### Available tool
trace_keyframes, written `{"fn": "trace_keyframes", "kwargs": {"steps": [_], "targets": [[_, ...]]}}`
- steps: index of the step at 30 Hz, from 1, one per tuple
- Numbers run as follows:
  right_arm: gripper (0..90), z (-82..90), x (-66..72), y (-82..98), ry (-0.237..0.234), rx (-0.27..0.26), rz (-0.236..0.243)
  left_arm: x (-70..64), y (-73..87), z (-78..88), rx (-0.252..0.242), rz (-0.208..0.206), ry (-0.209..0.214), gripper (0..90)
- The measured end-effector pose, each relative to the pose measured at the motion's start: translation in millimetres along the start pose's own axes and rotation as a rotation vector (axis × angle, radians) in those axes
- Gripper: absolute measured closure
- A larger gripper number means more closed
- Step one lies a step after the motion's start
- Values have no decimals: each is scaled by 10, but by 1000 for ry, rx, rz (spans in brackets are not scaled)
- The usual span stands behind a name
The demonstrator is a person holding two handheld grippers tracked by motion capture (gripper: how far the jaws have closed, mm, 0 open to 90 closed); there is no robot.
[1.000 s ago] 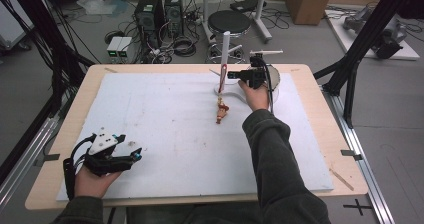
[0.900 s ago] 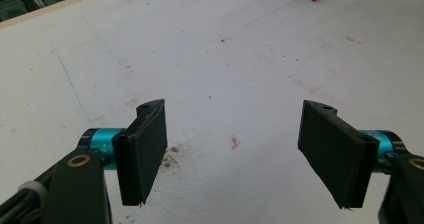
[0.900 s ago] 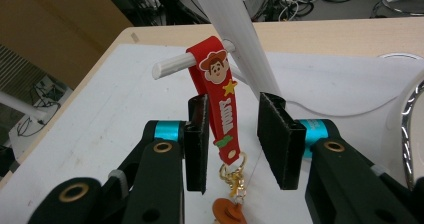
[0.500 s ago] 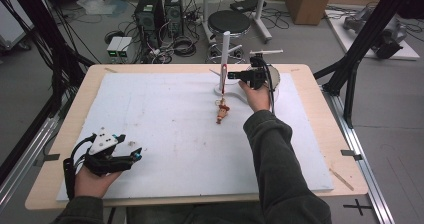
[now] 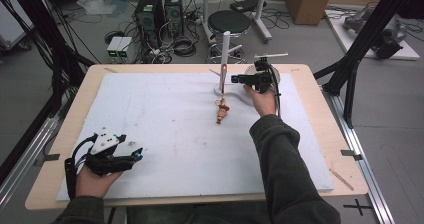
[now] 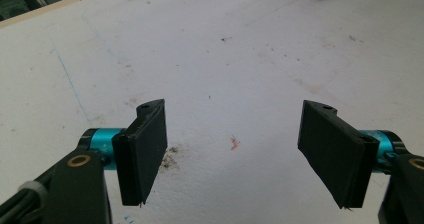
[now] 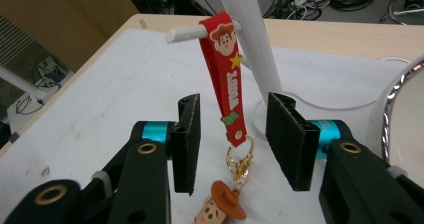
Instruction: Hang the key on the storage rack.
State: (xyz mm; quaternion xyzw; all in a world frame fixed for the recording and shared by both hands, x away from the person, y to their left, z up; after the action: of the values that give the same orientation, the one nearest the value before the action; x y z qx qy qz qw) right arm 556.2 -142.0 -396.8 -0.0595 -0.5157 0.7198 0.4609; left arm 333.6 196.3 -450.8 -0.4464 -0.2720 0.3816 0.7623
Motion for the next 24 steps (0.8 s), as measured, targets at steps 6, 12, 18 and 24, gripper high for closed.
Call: {"fn": "trace_keyframes", "kwargs": {"steps": [6,12,18,24], "targets": [[530,68,-18,82,-17,2,7,5,2,-2,2,-1,-1,280],[493,119,12,137,-34,-5,26,-1,5,6,3,-4,1,280],[470,175,14,184,-44,-7,38,10,8,15,1,-2,-4,280],[460,234,8,214,-47,-14,44,12,6,13,0,0,-5,280]]}}
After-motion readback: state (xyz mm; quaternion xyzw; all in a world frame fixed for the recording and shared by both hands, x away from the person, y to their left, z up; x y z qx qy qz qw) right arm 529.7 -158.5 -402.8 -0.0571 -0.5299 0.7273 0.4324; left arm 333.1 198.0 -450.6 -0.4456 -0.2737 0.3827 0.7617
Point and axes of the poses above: each handheld gripper's, and its own axes: z roughly backward along the jaws, y roughly out of its underside, x roughly to its left, the point moved 10 cm from there along -z, roughly forward along the jaws, and after that the axes turned 4 degrees about -x, right-handed, at the moved point
